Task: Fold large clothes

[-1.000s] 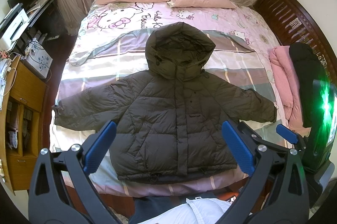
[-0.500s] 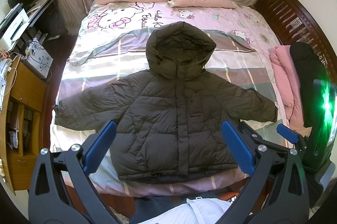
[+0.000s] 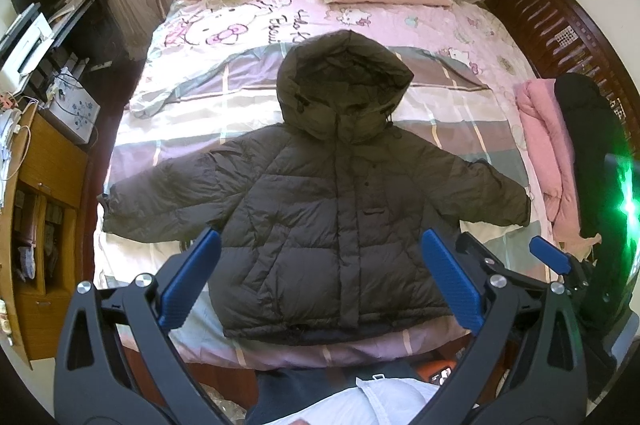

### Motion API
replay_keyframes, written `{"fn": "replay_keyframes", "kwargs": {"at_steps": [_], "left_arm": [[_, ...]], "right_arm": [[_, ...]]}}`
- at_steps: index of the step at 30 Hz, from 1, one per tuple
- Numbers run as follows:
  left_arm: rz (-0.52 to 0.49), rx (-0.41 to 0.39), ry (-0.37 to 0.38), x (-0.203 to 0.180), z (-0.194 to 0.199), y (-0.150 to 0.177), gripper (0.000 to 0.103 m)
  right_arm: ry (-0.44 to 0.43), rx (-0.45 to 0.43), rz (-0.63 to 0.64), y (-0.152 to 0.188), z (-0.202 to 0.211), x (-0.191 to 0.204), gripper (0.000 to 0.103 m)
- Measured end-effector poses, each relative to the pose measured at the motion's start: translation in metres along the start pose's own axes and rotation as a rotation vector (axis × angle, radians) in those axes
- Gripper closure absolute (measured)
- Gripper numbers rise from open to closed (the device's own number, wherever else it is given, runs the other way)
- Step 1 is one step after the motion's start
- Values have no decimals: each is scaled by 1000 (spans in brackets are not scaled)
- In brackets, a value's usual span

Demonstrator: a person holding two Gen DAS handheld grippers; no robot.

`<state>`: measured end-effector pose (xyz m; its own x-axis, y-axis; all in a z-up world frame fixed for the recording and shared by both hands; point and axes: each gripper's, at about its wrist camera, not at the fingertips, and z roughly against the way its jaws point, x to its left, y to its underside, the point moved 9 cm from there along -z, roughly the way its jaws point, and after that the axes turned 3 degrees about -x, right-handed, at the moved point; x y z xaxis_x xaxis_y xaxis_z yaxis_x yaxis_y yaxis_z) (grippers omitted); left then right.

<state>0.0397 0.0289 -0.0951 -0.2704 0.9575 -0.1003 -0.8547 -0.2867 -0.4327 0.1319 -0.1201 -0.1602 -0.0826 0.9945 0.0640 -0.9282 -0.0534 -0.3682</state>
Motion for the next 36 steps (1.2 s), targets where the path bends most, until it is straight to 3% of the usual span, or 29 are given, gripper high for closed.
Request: {"fn": "replay_keyframes", "kwargs": {"at_steps": [4,8,12,15,18,21,29,32,36], "left_arm": [[-23,44,2,-22,-22,2,2],[-56,119,39,-53,-57,8,2],[-59,245,72,-87,-108,28,2],[-52,358,85,-114,-151,49,2],[-67,449,41,-139,-199,67,2],[-86,528,-35,-163,-248,82,2],[-124,704,-125,-232,-375,125,2],[-198,716,-142,-254,-399,142,2],[-261,741,-161,-262,-420,162,2]], "right_arm": [[15,24,-15,8,-13,-16,1],[11,116,-107,21,-50,-67,1],[-60,247,-358,54,-102,-147,1],[-138,295,-550,74,-145,-204,1],[-203,258,-760,82,-186,-265,1],[-211,208,-915,81,-232,-322,1],[-280,37,-1177,45,-336,-419,1],[-317,-36,-1218,32,-355,-434,1],[-227,-73,-1156,12,-376,-461,1]]}}
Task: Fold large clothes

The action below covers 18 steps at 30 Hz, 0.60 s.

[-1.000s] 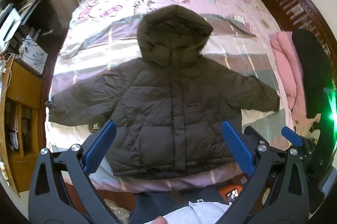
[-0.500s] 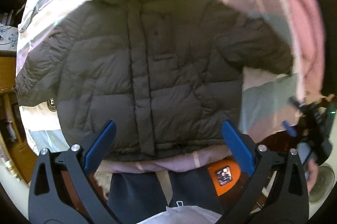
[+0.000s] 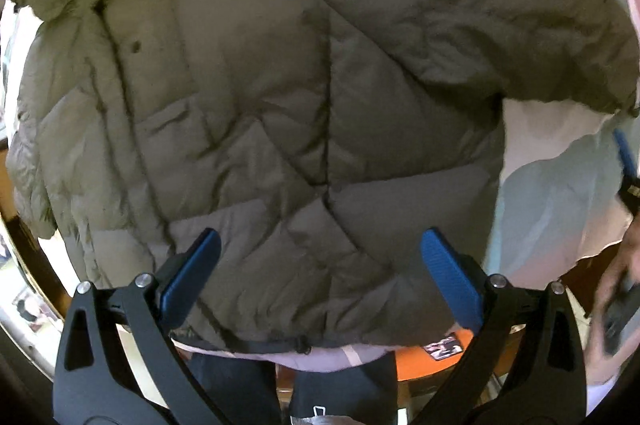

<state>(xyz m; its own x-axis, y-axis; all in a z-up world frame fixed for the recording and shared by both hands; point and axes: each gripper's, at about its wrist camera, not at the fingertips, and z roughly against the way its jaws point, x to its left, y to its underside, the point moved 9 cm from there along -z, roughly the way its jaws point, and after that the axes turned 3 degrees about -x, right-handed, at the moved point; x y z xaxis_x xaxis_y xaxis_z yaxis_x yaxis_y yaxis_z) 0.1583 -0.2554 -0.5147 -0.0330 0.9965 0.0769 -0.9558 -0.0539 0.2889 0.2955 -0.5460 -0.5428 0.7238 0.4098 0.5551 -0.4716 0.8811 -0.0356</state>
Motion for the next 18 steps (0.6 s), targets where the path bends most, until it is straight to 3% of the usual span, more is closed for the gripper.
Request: {"fn": "replay_keyframes", "kwargs": {"at_steps": [2,5,7,8,9,11,12,15,18], "left_arm": [[8,-15,-4,1,-8,-6,2],[20,-70,5,1,-14,-15,2],[17,-73,5,3,-20,-16,2],[20,-76,8,3,-23,-15,2],[23,-87,16,4,-25,-15,2],[38,-114,39,7,-26,-11,5],[45,-121,54,8,-26,-9,12],[45,-102,71,15,-30,0,27],[72,-94,92,31,-27,7,30]], "right_arm": [[89,-12,11,-16,-16,-9,1],[152,83,3,-16,-53,-20,1],[184,33,50,-20,-53,-16,1],[186,15,75,-19,-51,-13,8],[183,-18,100,-21,-46,-8,32],[133,-65,89,-21,-38,0,69],[99,-72,78,-20,-35,2,85],[2,-118,55,-27,-17,16,92],[-113,-192,97,-31,18,50,94]]}}
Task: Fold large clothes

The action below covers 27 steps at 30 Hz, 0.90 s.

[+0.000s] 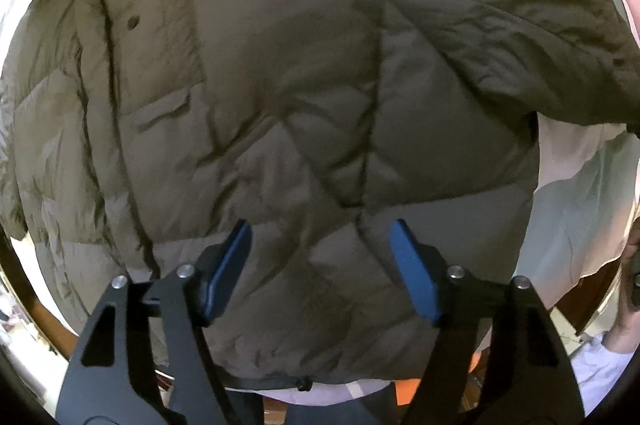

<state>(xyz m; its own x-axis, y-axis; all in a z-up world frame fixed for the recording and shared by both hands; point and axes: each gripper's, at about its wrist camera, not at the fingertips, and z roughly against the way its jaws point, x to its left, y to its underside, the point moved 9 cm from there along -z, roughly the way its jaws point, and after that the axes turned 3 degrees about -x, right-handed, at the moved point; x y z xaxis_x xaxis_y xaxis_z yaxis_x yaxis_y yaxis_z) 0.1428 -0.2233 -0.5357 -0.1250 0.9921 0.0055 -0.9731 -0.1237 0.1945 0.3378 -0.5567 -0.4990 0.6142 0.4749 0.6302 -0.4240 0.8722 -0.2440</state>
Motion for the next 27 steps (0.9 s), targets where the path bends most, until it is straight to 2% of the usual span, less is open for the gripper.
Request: {"fn": "replay_keyframes", "kwargs": {"at_steps": [1,3,6,7,8,9,11,12,13,14,18,21,24,27], "left_arm": [[11,-4,0,6,2,0,30],[41,-16,-9,20,7,1,29],[122,-45,-21,53,18,2,25],[165,-59,-36,72,22,4,25],[207,-69,-53,90,25,7,25],[243,-76,-67,105,28,10,24],[337,-91,-112,144,35,19,21],[375,-98,-133,162,38,25,20],[413,-104,-158,182,42,32,19],[439,-108,-176,198,44,38,18],[472,-125,-178,235,42,56,16],[487,-126,-151,243,35,70,15],[481,-132,-111,250,34,60,14],[450,-153,-91,252,39,57,12]], "right_arm": [[-38,-18,22,-1,12,15,94],[-150,-38,98,3,32,69,94],[-308,10,296,40,54,155,94],[-368,72,396,71,57,192,94],[-397,132,460,96,57,212,93],[-420,234,560,137,55,235,92],[-395,428,759,219,47,254,87],[-368,495,830,251,44,254,70],[-326,547,889,286,43,249,59],[-307,552,895,300,44,246,39],[-325,588,757,335,63,230,13],[-287,623,687,344,65,216,11],[-209,662,662,360,63,195,11],[-186,663,635,361,64,185,11]]}}
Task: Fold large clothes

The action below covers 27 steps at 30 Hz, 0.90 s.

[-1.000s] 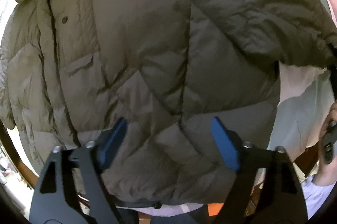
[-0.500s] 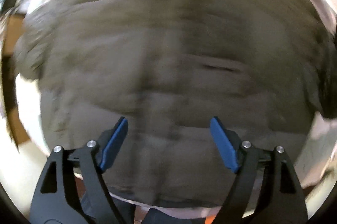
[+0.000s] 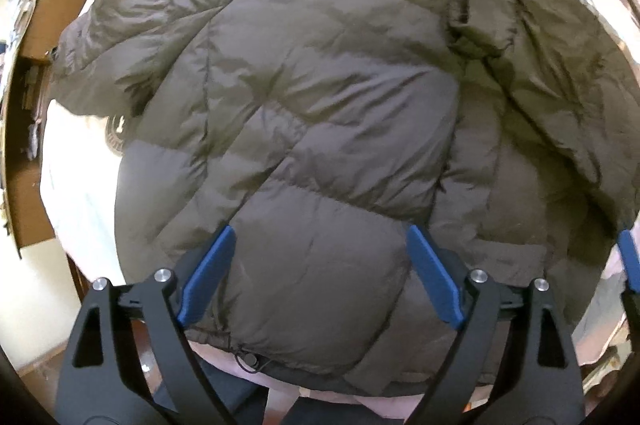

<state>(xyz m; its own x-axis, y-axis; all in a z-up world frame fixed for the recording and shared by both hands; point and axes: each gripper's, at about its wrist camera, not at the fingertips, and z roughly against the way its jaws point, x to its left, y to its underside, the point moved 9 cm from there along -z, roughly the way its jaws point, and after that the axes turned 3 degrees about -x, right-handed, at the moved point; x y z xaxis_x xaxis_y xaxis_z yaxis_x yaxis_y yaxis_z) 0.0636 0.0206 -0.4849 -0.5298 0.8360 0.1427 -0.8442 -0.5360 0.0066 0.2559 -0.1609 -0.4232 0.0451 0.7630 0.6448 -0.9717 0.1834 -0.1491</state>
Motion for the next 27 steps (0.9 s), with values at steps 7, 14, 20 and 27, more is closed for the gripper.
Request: {"fn": "replay_keyframes", "kwargs": {"at_steps": [7,14,20,27], "left_arm": [[-108,-65,56,-46,13,-10,10],[-158,-18,187,-117,16,-21,6],[-181,-26,214,-165,24,-32,6],[-187,-88,191,-186,25,-62,6]], "right_arm": [[48,18,-50,16,-13,-35,11],[67,17,-135,23,-7,-78,11],[68,-20,-303,30,13,-141,11],[-32,-92,-423,20,33,-164,11]]}}
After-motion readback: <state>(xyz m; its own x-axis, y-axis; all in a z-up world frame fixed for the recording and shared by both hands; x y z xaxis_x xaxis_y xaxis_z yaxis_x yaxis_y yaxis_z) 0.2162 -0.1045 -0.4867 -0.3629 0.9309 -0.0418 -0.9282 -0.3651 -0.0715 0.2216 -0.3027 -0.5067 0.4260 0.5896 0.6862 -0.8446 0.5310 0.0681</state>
